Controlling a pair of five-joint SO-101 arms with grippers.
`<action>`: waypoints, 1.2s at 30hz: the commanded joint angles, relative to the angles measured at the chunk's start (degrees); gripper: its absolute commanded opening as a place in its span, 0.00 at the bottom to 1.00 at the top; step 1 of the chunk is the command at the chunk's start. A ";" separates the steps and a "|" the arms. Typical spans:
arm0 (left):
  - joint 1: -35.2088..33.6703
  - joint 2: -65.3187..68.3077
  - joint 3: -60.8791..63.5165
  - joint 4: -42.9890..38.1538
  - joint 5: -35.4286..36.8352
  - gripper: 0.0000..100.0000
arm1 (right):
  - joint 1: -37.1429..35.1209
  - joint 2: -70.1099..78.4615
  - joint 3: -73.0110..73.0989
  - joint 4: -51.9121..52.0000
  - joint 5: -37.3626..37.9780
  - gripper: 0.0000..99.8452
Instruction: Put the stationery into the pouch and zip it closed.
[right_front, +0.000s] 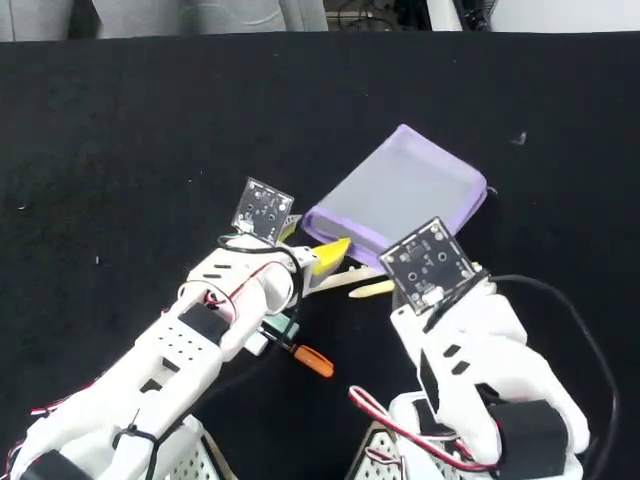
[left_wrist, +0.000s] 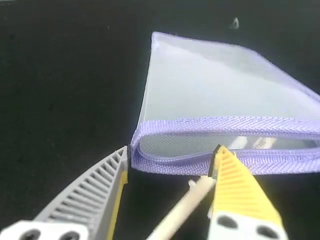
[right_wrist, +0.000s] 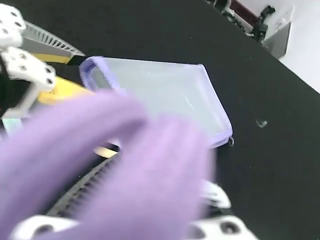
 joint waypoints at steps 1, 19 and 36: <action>-0.84 -1.41 -3.91 -0.26 0.53 0.27 | -3.69 -0.40 -2.77 0.44 0.26 0.01; -0.92 -1.58 -4.97 0.26 3.60 0.28 | -4.31 -0.31 -2.68 0.88 0.35 0.01; -1.01 -1.41 -8.31 4.84 3.25 0.28 | -4.31 -0.13 -2.68 0.97 0.35 0.01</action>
